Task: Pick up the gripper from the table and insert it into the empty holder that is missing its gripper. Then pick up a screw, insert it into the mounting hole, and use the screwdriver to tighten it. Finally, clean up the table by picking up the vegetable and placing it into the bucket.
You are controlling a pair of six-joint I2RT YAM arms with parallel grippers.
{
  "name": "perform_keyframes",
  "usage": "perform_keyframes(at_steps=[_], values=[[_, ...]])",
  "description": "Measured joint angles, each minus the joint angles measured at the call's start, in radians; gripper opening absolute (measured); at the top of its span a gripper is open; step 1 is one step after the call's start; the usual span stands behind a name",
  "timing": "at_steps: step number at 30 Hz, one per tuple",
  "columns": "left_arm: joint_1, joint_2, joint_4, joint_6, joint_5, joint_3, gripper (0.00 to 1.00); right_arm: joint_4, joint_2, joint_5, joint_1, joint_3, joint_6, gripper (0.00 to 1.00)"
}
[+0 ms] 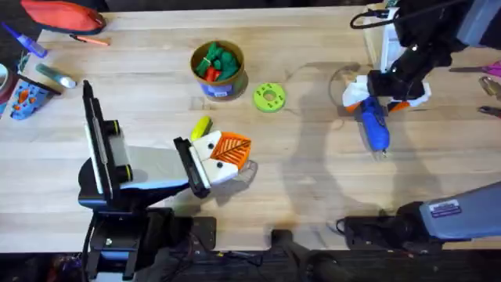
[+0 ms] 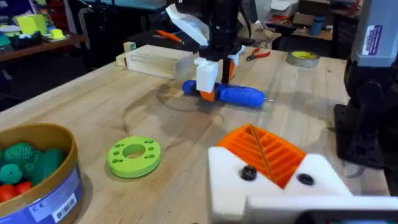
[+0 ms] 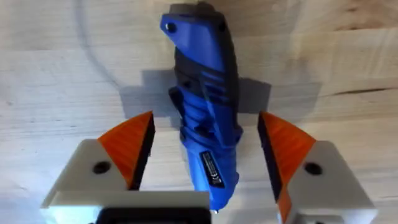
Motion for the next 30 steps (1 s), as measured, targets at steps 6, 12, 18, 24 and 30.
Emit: perform_keyframes(at_steps=[6, 12, 18, 24, 30], values=[[0.0, 0.0, 0.0, 0.0, 0.0, 0.0, 0.016, 0.0, 0.0, 0.0, 0.0, 0.0, -0.007, 0.933], [0.0, 0.0, 0.0, 0.0, 0.0, 0.0, 0.016, 0.004, 0.0, 0.0, 0.0, -0.002, -0.007, 0.934], [0.0, 0.0, 0.0, 0.0, 0.0, 0.0, 0.016, 0.031, 0.0, 0.0, 0.0, -0.038, -0.007, 0.933], [0.0, 0.0, 0.0, 0.0, 0.0, 0.0, 0.016, 0.044, 0.0, 0.0, 0.0, -0.045, -0.007, 0.934], [0.0, 0.0, 0.0, 0.0, 0.0, 0.0, 0.016, 0.08, 0.0, 0.0, 0.0, -0.076, -0.007, 0.933]])
